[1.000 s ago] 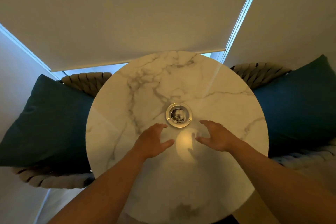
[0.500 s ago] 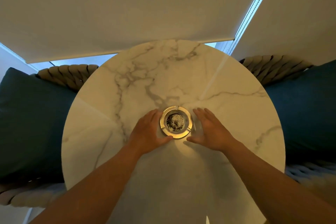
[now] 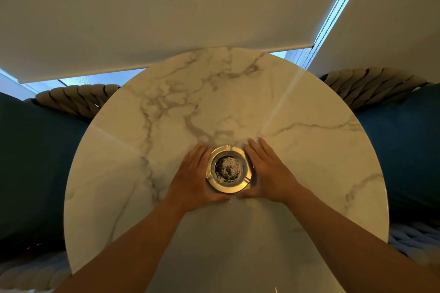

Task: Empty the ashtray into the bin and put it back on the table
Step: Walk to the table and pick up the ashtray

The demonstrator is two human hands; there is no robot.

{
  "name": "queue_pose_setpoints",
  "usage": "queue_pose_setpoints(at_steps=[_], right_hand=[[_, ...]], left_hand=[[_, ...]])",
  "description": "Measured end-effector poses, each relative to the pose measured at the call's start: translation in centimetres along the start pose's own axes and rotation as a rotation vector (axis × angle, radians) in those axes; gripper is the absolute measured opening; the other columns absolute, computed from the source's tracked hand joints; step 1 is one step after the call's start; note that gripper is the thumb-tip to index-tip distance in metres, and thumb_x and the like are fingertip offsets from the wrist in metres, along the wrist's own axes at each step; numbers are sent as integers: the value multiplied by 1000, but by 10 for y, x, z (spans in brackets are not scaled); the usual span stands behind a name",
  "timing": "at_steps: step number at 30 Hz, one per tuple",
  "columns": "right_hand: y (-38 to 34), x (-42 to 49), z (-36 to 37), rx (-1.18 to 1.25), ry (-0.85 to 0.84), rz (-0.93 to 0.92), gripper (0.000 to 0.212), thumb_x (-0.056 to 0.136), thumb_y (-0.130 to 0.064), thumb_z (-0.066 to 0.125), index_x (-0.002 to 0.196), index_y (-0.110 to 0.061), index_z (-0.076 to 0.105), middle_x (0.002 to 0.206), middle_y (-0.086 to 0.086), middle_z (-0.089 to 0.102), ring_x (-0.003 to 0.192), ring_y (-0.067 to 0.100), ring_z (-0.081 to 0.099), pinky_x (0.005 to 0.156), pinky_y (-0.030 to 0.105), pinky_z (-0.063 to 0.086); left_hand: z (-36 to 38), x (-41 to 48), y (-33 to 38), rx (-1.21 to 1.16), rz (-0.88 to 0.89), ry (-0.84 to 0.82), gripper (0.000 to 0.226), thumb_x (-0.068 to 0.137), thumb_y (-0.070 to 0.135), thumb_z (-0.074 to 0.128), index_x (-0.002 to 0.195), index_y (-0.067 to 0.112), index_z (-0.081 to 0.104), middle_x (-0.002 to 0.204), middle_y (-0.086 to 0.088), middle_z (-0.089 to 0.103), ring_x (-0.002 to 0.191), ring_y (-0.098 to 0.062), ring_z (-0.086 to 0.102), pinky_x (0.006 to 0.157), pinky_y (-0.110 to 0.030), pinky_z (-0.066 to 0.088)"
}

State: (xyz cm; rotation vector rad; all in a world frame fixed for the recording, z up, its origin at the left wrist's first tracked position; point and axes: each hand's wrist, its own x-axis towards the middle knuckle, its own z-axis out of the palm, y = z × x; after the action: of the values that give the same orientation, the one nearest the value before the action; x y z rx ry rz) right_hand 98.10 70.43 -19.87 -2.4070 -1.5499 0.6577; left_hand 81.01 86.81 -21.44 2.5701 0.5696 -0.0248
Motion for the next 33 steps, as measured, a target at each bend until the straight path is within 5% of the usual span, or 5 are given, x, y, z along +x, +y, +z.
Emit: queue_pose_setpoints(at_steps=[11, 14, 19, 23, 33], right_hand=[[4, 4, 1, 66, 40, -17, 125, 54, -76, 73, 151, -9, 29, 163, 10, 18, 152, 28, -3, 123, 42, 12], [-1, 0, -10, 129, 55, -48, 122, 56, -71, 77, 150, -9, 30, 160, 8, 25, 152, 27, 5, 122, 42, 15], [-25, -29, -37, 502, 126, -24, 107, 52, -56, 89, 142, -24, 40, 139, -9, 51, 128, 8, 47, 107, 26, 40], [-45, -59, -49, 606, 136, -3, 123, 48, -40, 96, 149, -11, 33, 143, -7, 49, 132, 3, 45, 107, 9, 31], [-103, -116, -93, 711, 148, 4, 119, 45, -52, 93, 147, -24, 39, 143, -15, 51, 134, -1, 45, 111, 33, 40]], left_hand=[[1, 4, -2, -30, 42, 25, 123, 54, 76, 75, 146, 0, 42, 153, -15, 43, 148, -31, 31, 123, -42, 24], [-12, 2, 6, -223, 76, 58, 111, 57, 64, 86, 147, 17, 42, 147, 3, 48, 140, -18, 43, 113, -40, 40], [-46, -23, 32, -497, 38, 77, 107, 55, 63, 87, 142, 59, 25, 137, 43, 42, 127, 16, 43, 98, 0, 33], [-61, -54, 37, -521, -6, 30, 124, 50, 56, 93, 151, 45, 21, 142, 40, 39, 134, 14, 39, 106, -5, 32], [-116, -114, 67, -596, 61, 74, 120, 51, 61, 92, 149, 46, 26, 146, 26, 47, 136, 1, 46, 108, -14, 39]])
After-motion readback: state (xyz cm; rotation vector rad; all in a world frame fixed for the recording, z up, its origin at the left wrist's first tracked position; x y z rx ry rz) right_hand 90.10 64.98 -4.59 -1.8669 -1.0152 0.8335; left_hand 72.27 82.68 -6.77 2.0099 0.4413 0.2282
